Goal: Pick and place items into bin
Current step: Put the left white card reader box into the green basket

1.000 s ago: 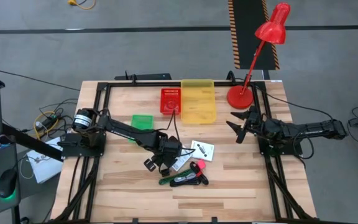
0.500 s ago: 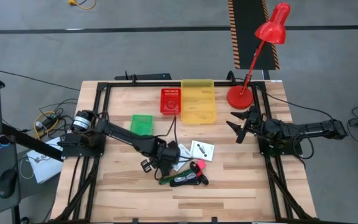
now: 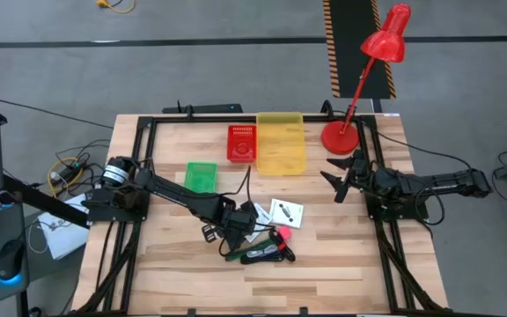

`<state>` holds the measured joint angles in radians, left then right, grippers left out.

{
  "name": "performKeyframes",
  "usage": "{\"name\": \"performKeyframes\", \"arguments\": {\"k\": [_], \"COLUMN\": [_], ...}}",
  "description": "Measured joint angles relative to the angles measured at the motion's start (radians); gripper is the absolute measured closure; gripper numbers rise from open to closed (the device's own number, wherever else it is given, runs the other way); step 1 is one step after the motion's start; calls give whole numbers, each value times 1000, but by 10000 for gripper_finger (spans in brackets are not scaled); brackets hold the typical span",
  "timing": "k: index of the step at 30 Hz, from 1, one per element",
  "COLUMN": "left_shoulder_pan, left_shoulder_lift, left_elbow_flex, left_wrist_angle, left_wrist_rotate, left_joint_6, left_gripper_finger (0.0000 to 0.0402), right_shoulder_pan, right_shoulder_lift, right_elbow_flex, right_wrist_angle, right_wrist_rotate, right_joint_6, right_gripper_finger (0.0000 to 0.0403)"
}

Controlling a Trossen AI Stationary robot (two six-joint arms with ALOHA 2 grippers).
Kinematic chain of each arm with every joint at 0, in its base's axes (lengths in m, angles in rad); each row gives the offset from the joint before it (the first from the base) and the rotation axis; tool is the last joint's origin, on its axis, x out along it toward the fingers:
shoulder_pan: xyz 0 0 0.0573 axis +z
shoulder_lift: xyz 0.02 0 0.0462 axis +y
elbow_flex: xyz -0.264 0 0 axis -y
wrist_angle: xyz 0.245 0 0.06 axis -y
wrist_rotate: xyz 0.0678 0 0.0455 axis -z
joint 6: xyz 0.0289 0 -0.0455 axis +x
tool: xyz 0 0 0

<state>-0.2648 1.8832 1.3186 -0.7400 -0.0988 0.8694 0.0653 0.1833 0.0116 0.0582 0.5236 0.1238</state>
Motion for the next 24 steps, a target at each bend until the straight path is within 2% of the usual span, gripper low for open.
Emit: {"name": "performKeyframes", "arguments": {"k": [16,24], "left_shoulder_pan": [-8,-9], "left_shoulder_lift": [0,-1], "left_elbow_flex": [-1,-54], "left_wrist_angle": [1,64], "left_wrist_rotate": [7,8], "left_joint_6": [-33,-35], "left_gripper_finger": [244,244], "right_shoulder_pan": [0,0], "right_shoulder_lift": [0,0], "right_elbow_flex": [0,0], "right_wrist_angle": [0,0], "right_wrist_rotate": [0,0], "right_joint_6": [0,0], "right_gripper_finger": [148,148]}}
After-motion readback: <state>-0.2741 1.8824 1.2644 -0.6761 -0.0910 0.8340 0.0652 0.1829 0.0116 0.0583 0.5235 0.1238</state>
